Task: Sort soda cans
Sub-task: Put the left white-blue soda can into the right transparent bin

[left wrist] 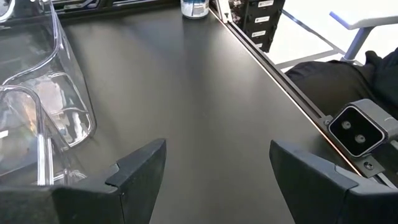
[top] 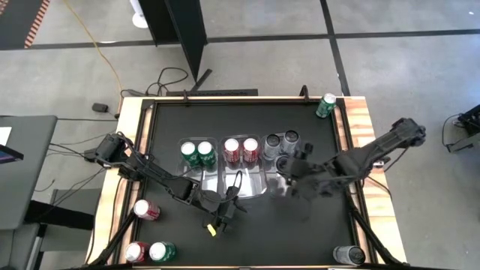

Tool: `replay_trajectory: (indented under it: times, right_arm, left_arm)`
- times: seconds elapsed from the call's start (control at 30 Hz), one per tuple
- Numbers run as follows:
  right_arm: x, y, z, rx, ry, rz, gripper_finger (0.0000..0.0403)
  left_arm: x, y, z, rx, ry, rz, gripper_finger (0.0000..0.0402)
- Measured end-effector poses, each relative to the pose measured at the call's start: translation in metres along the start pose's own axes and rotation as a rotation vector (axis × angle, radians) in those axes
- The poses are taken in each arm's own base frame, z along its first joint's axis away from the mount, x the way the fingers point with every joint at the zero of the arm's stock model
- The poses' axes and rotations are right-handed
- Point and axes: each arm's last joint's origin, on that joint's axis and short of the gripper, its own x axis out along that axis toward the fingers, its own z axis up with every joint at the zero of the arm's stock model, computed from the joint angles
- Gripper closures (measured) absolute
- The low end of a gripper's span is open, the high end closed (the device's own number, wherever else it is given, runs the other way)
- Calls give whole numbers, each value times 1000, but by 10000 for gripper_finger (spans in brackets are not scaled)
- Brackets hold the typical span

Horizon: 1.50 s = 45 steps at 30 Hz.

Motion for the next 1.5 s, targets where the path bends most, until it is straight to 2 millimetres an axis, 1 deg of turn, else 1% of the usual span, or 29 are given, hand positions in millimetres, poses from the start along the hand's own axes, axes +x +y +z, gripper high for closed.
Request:
replay_trajectory:
  times: [0.1,0.17,0.23,0.3,0.37,0.5,0.67,0.9,1.03,1.27,1.5]
  right_arm:
    - [20,-4,-21,61,32,-35,166]
    - [27,-8,-30,124,0,-29,166]
    - [34,-7,-37,183,-41,7,166]
    - [41,-7,-46,213,-47,29,166]
    - [48,-9,-54,239,-28,24,166]
    - [60,-11,-63,287,-12,0,166]
    - [72,-7,-63,307,-11,3,166]
    - [100,-5,-66,342,39,-38,166]
    - [110,-4,-66,365,42,-58,166]
    - [113,-3,-65,386,32,-61,165]
    - [114,-2,-65,402,28,-57,115]
  left_arm:
    - [0,0,0,-2,-1,0,120]
    - [0,0,0,-2,-1,0,120]
    - [0,0,0,2,-1,0,120]
    - [0,0,0,3,-1,0,120]
    - [0,0,0,4,-1,0,120]
    - [0,0,0,5,-1,0,120]
    - [0,0,0,15,-1,0,120]
    - [0,0,0,13,-1,0,120]
    - [0,0,0,12,-1,0,120]
    - [0,0,0,10,0,0,120]
    - [0,0,0,8,0,0,120]
